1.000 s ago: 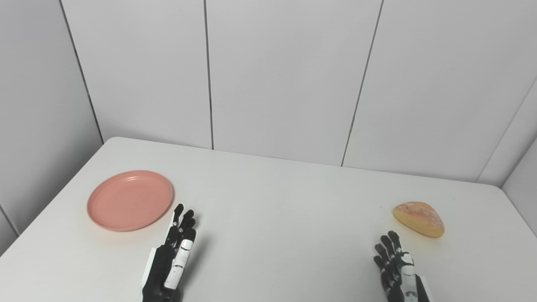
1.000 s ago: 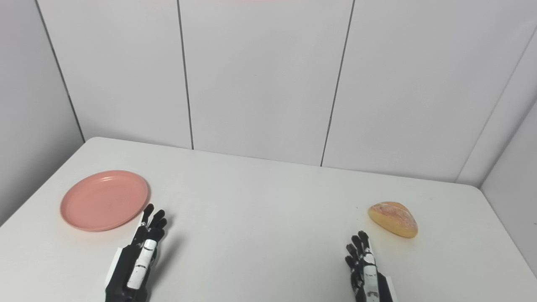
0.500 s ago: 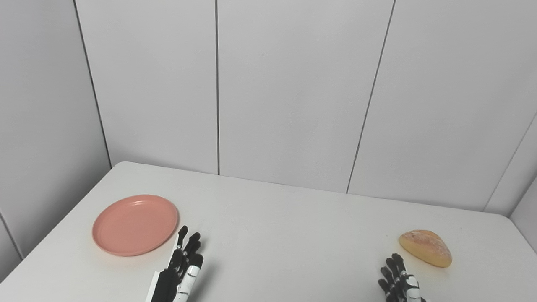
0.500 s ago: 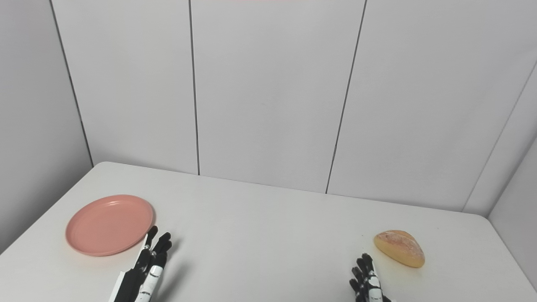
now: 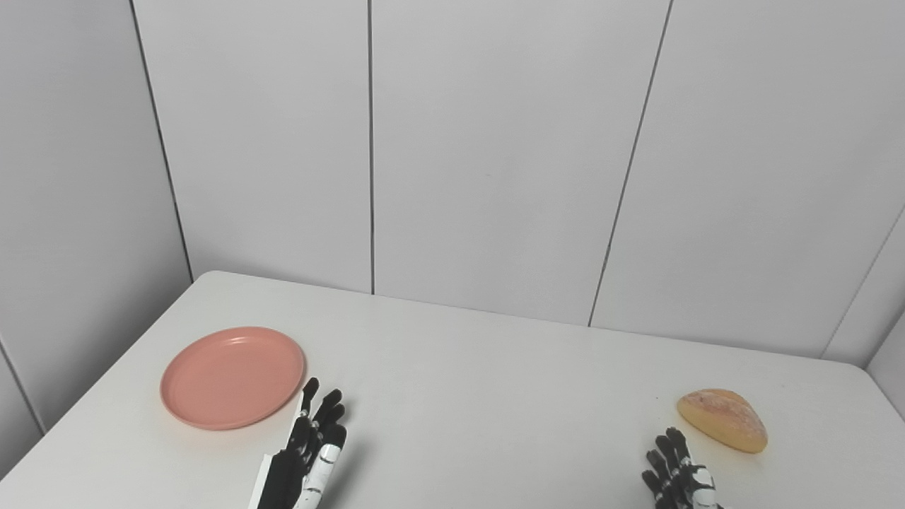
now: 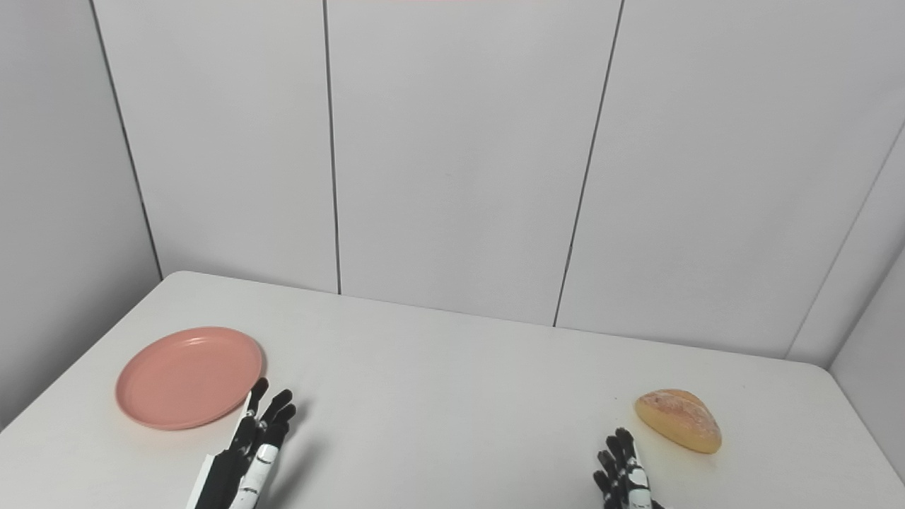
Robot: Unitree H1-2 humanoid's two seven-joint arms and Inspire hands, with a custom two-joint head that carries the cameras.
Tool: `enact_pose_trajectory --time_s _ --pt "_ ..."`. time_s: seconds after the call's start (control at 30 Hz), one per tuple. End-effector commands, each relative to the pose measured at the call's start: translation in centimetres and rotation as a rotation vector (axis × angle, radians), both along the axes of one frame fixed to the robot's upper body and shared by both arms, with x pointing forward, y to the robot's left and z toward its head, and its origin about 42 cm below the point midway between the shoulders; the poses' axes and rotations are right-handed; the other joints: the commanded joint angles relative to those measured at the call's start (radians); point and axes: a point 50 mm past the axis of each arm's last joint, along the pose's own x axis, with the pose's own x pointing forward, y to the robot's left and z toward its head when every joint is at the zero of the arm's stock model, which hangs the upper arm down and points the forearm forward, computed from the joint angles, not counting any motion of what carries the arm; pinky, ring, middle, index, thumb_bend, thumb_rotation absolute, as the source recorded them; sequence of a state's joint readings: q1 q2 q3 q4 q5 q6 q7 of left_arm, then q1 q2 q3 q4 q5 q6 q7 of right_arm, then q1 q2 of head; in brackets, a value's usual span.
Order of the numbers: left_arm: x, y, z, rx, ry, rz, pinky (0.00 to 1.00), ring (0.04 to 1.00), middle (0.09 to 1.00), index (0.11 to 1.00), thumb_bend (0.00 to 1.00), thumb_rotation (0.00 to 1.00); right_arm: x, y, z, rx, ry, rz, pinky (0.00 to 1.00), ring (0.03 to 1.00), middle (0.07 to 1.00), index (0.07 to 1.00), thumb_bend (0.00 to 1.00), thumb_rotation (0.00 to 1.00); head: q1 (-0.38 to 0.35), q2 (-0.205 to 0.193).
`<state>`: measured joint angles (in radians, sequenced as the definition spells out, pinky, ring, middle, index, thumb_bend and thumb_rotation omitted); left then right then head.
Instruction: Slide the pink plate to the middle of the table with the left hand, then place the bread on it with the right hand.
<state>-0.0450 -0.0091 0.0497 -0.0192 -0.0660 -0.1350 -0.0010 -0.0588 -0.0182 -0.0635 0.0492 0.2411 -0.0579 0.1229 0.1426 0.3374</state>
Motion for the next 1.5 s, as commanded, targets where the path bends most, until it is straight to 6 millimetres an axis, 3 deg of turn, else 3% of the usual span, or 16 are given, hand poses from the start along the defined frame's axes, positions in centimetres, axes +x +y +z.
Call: enact_pose_trajectory --time_s 0.0,0.3,0.43,0.73,0.87,1.03,1.3,1.47 --pt "0.7 -2.1 -0.7 -0.043 0.054 -0.032 0.94 0.921 0.936 0.985 0.8 0.76 -2.0 -1.0 -2.7 0.004 0.101 -0.012 1.0 1.0 1.0 1.0 0.8 1.0 0.001 0.002" --pt "2.2 -2.3 4.5 -0.081 -0.006 -0.048 0.99 0.936 0.946 0.965 0.84 0.78 -2.6 -1.4 -2.2 0.006 0.105 -0.015 1.0 1.0 1.0 1.0 0.8 1.0 0.027 0.041" --pt "3.1 -1.4 7.2 -0.05 -0.049 -0.046 0.97 0.923 0.921 0.961 0.88 0.76 -2.9 -1.6 -1.7 0.004 0.106 -0.014 1.0 1.0 1.0 1.0 0.81 1.0 0.054 0.058" --pt "5.3 3.4 11.9 0.083 -0.125 -0.026 0.9 0.881 0.886 0.88 0.93 0.76 -3.2 -1.9 -1.0 0.018 0.106 -0.022 1.0 1.0 0.996 1.0 0.78 1.0 0.069 0.081" --pt "6.4 6.2 13.1 0.115 -0.143 -0.03 0.9 0.88 0.878 0.889 0.94 0.76 -3.3 -2.1 -0.8 0.026 0.107 -0.02 1.0 1.0 0.995 1.0 0.78 1.0 0.075 0.093" --pt "7.2 8.8 15.6 0.134 -0.134 -0.044 0.89 0.89 0.883 0.879 0.89 0.81 -3.4 -2.3 -0.5 0.024 0.109 -0.02 1.0 0.999 0.99 0.997 0.77 1.0 0.084 0.109" --pt "7.8 12.4 18.2 0.131 -0.124 0.01 0.92 0.883 0.858 0.85 0.89 0.78 -3.5 -2.7 -0.2 0.017 0.115 -0.014 1.0 0.993 0.986 1.0 0.77 1.0 0.09 0.116" --pt "8.1 15.1 19.2 0.125 -0.121 0.056 0.91 0.89 0.872 0.902 0.89 0.77 -3.6 -2.9 -0.2 0.016 0.12 -0.016 1.0 0.981 0.97 0.988 0.77 1.0 0.096 0.115"
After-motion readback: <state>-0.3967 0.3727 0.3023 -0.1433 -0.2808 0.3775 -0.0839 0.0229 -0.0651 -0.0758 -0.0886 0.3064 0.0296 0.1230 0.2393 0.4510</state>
